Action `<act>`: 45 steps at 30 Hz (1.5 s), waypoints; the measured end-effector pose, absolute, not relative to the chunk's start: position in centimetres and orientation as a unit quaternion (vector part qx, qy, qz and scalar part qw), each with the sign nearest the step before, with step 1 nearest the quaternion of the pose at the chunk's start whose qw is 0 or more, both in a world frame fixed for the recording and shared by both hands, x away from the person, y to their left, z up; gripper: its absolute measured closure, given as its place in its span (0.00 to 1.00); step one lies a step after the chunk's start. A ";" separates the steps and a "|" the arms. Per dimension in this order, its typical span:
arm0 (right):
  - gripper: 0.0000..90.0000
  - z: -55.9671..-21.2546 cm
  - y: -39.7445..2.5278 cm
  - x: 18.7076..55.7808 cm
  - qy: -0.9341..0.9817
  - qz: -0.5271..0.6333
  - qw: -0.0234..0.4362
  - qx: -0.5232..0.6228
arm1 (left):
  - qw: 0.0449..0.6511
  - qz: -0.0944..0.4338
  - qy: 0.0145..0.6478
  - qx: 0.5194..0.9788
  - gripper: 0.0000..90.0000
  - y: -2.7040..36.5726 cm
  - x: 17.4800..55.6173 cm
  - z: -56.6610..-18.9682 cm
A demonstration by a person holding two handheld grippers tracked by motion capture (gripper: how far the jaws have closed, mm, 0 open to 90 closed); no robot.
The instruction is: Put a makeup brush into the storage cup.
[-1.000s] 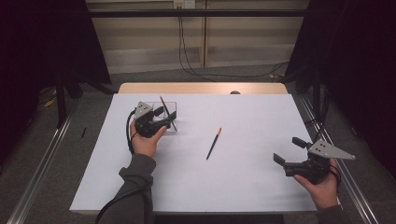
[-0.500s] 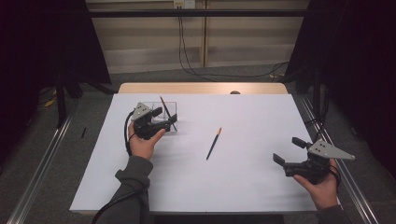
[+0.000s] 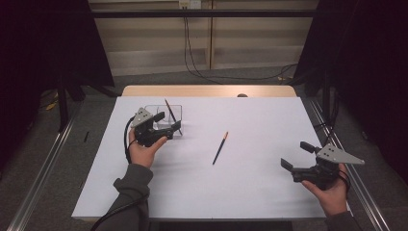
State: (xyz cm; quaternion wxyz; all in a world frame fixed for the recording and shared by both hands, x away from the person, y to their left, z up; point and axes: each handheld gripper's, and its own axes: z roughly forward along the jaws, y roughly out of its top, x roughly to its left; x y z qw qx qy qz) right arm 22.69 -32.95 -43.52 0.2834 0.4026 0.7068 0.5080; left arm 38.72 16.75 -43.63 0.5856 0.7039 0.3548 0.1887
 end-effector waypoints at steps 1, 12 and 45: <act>0.03 -43.5 -32.9 22.7 0.707 0.508 0.283 0.403 | 0.582 0.188 0.344 0.712 0.21 17.0 38.7 -43.6; 0.03 -43.6 -32.8 22.7 0.709 0.507 0.280 0.402 | 0.574 0.196 0.334 0.721 0.17 17.5 37.9 -43.4; 0.03 -43.6 -32.4 22.8 0.711 0.507 0.279 0.399 | 0.559 0.190 0.309 0.745 0.05 18.5 36.4 -43.9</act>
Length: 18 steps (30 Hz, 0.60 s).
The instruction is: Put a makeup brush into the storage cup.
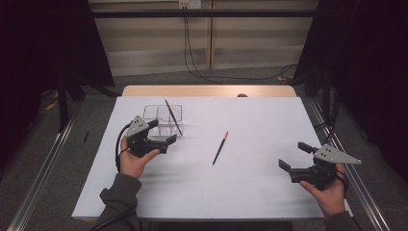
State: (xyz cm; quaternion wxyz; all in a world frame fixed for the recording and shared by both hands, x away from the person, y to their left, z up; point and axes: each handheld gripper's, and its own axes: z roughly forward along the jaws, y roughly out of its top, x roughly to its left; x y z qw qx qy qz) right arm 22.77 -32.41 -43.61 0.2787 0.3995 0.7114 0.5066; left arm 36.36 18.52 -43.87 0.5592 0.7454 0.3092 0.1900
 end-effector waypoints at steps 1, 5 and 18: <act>0.03 -43.6 -32.4 22.8 0.712 0.507 0.278 0.399 | 0.559 0.187 0.309 0.746 0.05 18.6 36.3 -43.9; 0.03 -43.6 -32.4 22.7 0.712 0.507 0.277 0.399 | 0.554 0.183 0.311 0.750 0.06 18.7 36.2 -43.9; 0.03 -43.6 -32.0 22.8 0.714 0.503 0.278 0.400 | 0.556 0.176 0.317 0.748 0.03 19.7 35.3 -43.7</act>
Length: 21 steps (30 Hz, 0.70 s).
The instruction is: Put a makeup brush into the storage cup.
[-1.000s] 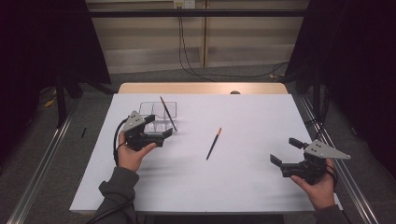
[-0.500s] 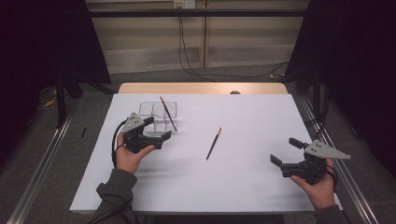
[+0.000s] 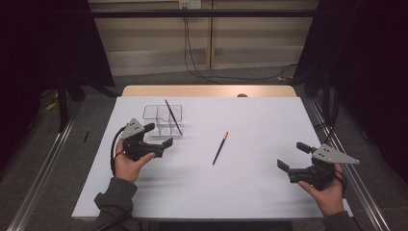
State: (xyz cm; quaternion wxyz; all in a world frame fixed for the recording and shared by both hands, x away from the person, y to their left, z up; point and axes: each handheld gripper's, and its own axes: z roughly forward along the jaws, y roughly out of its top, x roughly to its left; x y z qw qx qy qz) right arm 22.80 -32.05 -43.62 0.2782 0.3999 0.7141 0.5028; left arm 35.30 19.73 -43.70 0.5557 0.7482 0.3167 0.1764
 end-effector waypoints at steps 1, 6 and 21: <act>0.03 -43.6 -32.0 22.9 0.715 0.503 0.277 0.398 | 0.559 0.177 0.317 0.746 0.03 19.8 35.2 -43.7; 0.03 -43.8 -31.6 23.0 0.717 0.503 0.276 0.396 | 0.567 0.176 0.320 0.739 0.03 20.5 34.9 -43.5; 0.03 -43.9 -31.3 23.1 0.720 0.499 0.273 0.398 | 0.560 0.173 0.300 0.752 0.02 20.6 34.5 -43.3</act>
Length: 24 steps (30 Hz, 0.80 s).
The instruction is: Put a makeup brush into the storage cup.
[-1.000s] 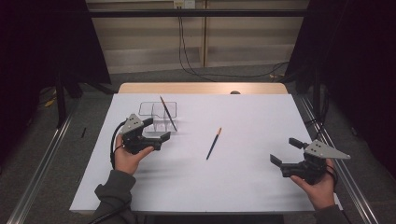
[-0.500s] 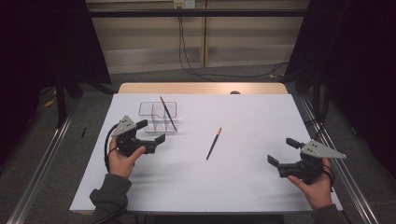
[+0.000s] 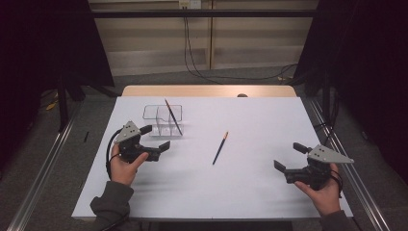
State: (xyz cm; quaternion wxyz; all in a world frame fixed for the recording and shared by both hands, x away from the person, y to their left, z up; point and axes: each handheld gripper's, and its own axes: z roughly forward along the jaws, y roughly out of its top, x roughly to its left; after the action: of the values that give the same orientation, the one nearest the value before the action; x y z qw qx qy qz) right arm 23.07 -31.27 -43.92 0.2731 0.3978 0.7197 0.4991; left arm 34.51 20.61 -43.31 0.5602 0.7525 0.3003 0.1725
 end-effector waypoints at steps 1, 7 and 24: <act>0.03 -43.9 -31.3 23.1 0.720 0.499 0.273 0.398 | 0.561 0.174 0.303 0.751 0.02 20.6 34.5 -43.3; 0.03 -44.1 -31.2 23.3 0.716 0.502 0.266 0.406 | 0.564 0.175 0.301 0.749 0.02 20.9 34.3 -43.1; 0.03 -44.0 -31.0 24.6 0.722 0.488 0.265 0.413 | 0.553 0.173 0.292 0.761 0.02 20.7 34.1 -43.5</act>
State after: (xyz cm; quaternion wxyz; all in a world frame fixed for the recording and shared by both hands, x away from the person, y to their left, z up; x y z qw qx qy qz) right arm 24.62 -31.03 -43.97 0.2649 0.4135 0.7218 0.4878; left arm 34.05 20.68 -43.49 0.5532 0.7611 0.2915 0.1727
